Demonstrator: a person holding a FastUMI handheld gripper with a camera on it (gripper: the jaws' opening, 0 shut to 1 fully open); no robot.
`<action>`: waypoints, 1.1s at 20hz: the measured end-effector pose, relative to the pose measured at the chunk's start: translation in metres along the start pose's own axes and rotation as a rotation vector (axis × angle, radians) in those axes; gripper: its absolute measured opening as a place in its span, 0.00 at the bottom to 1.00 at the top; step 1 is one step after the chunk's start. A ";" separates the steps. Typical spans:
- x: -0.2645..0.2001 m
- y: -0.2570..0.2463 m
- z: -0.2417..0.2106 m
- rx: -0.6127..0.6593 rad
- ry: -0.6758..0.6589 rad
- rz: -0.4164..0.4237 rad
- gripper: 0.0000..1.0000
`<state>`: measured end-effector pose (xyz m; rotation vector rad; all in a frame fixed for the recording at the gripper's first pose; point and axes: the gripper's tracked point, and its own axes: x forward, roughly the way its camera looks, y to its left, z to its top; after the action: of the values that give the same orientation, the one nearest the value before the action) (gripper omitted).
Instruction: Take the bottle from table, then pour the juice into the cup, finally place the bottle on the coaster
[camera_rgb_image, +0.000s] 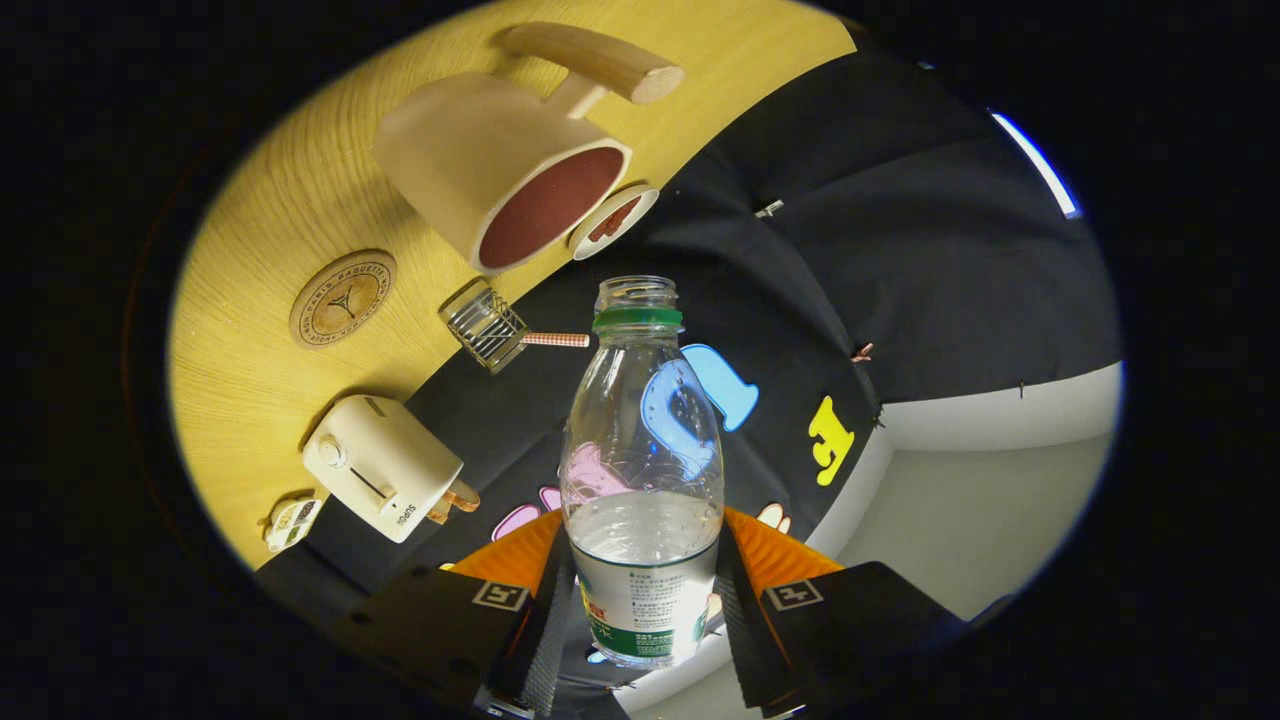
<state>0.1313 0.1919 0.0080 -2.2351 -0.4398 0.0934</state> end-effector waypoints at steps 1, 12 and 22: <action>0.000 0.000 0.001 0.002 -0.002 0.002 0.70; -0.011 0.052 0.010 0.362 0.016 0.153 0.71; -0.021 0.084 0.040 1.315 0.088 0.316 0.71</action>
<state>0.1267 0.1643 -0.0830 -0.9769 0.0697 0.3355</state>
